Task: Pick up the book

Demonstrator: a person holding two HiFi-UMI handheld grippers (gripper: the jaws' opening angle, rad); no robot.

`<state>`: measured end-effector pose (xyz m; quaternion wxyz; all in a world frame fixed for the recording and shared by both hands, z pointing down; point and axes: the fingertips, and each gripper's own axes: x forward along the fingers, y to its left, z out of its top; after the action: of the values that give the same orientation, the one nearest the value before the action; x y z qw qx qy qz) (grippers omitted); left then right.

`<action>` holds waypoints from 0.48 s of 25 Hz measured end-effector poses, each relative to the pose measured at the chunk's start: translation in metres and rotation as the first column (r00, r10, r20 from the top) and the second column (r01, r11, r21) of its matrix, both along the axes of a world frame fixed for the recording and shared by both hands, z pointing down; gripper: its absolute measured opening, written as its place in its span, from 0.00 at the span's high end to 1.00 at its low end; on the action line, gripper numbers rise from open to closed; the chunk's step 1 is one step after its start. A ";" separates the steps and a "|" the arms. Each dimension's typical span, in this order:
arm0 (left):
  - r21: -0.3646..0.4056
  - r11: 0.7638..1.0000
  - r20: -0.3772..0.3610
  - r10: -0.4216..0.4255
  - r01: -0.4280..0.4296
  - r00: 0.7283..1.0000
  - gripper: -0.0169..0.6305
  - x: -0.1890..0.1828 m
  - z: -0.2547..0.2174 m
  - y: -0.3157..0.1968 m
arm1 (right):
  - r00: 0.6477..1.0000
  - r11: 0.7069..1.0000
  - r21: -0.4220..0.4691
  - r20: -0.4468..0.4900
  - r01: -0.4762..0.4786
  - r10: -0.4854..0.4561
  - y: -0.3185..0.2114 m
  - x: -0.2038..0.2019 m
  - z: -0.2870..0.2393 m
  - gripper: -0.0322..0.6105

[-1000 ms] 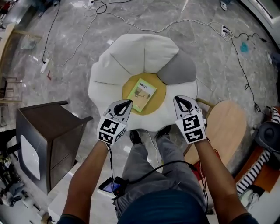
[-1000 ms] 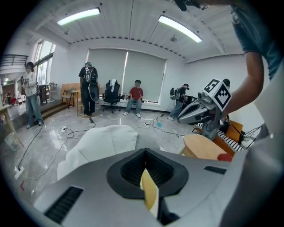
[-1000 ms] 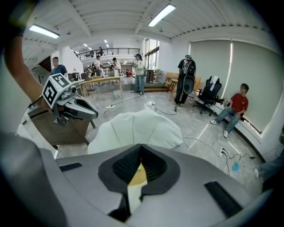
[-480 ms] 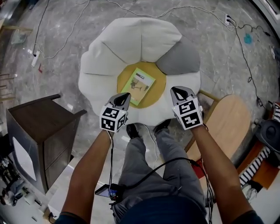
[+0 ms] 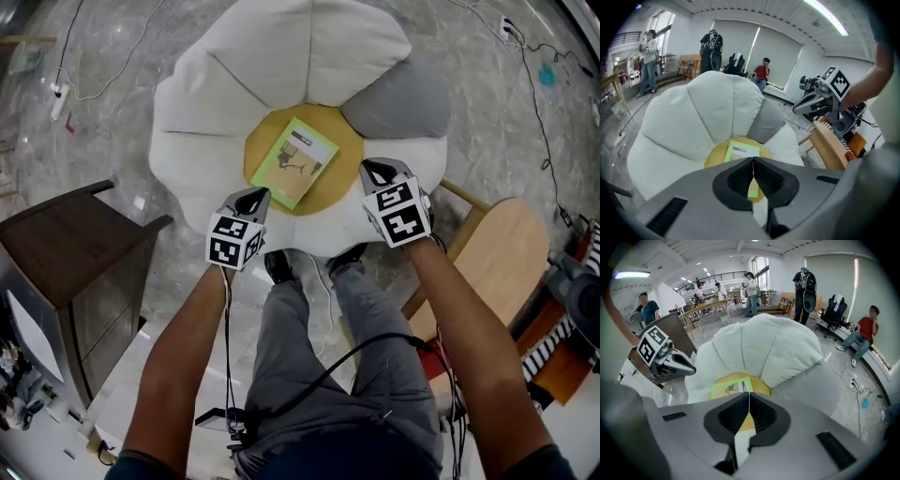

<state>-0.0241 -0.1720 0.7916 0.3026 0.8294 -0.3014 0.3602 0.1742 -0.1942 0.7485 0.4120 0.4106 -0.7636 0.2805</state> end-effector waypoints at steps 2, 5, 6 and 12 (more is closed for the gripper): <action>-0.015 1.000 0.003 -0.015 0.015 1.000 0.97 -0.005 0.016 0.002 | 1.000 1.000 -0.010 -0.002 0.014 -0.014 -0.005 -0.005 0.017 0.93; -0.039 0.999 0.001 -0.035 0.035 0.999 0.97 -0.008 0.039 0.008 | 0.999 0.999 -0.026 -0.008 0.039 -0.039 -0.012 -0.010 0.041 0.93; -0.044 0.998 -0.001 -0.039 0.039 0.999 0.97 -0.008 0.046 0.010 | 0.999 0.998 -0.029 -0.011 0.048 -0.048 -0.015 -0.011 0.049 0.93; -0.084 0.993 -0.007 -0.080 0.079 0.997 0.96 -0.012 0.086 0.022 | 0.996 0.994 -0.063 -0.007 0.090 -0.090 -0.019 -0.018 0.094 0.93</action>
<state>-0.0366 -0.1497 0.8777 0.3528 0.8052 -0.3173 0.3558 0.1559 -0.2131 0.8429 0.4407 0.3641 -0.7700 0.2834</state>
